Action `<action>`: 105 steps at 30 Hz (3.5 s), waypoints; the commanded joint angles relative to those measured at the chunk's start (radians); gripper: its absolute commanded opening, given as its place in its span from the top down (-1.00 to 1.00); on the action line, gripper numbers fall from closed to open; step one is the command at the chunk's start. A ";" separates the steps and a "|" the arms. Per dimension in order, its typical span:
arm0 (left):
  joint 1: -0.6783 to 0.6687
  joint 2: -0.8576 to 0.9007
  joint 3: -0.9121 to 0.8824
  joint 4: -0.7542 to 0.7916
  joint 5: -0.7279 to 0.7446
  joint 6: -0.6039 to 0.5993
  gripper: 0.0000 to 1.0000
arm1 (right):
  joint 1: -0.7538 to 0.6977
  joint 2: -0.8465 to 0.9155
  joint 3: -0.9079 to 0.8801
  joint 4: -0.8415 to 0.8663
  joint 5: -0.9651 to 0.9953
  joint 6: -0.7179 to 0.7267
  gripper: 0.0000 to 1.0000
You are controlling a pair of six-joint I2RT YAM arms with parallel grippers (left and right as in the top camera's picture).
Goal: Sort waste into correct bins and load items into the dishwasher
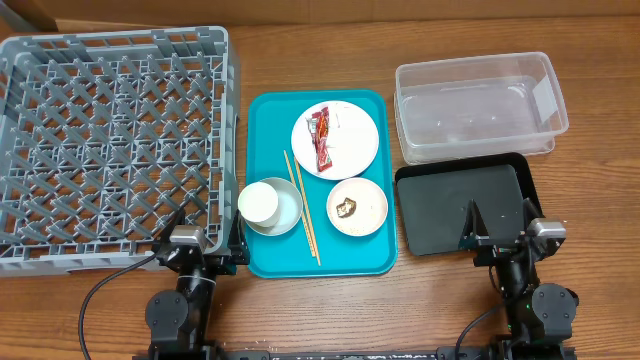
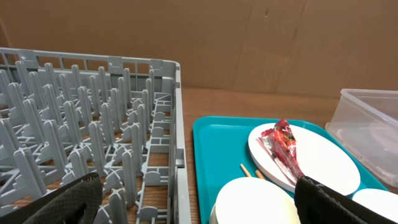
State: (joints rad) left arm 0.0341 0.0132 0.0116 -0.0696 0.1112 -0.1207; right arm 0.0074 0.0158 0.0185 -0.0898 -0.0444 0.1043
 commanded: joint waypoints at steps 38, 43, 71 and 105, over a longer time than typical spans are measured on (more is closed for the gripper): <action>-0.002 -0.008 -0.007 0.003 -0.008 0.009 -0.99 | 0.005 -0.009 -0.010 0.008 0.010 0.000 -1.00; -0.002 -0.008 -0.007 0.003 -0.008 0.009 -1.00 | 0.005 -0.009 -0.010 0.012 0.008 0.000 -1.00; -0.002 0.164 0.310 -0.303 -0.044 -0.093 -1.00 | 0.004 0.254 0.431 -0.258 -0.062 0.132 -1.00; 0.189 0.895 1.021 -1.066 -0.084 -0.124 -1.00 | 0.265 1.457 1.623 -0.958 -0.154 0.016 -0.99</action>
State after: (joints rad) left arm 0.1497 0.9184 1.0073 -1.1351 0.0292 -0.2161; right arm 0.1944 1.3808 1.5448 -1.0580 -0.2581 0.1455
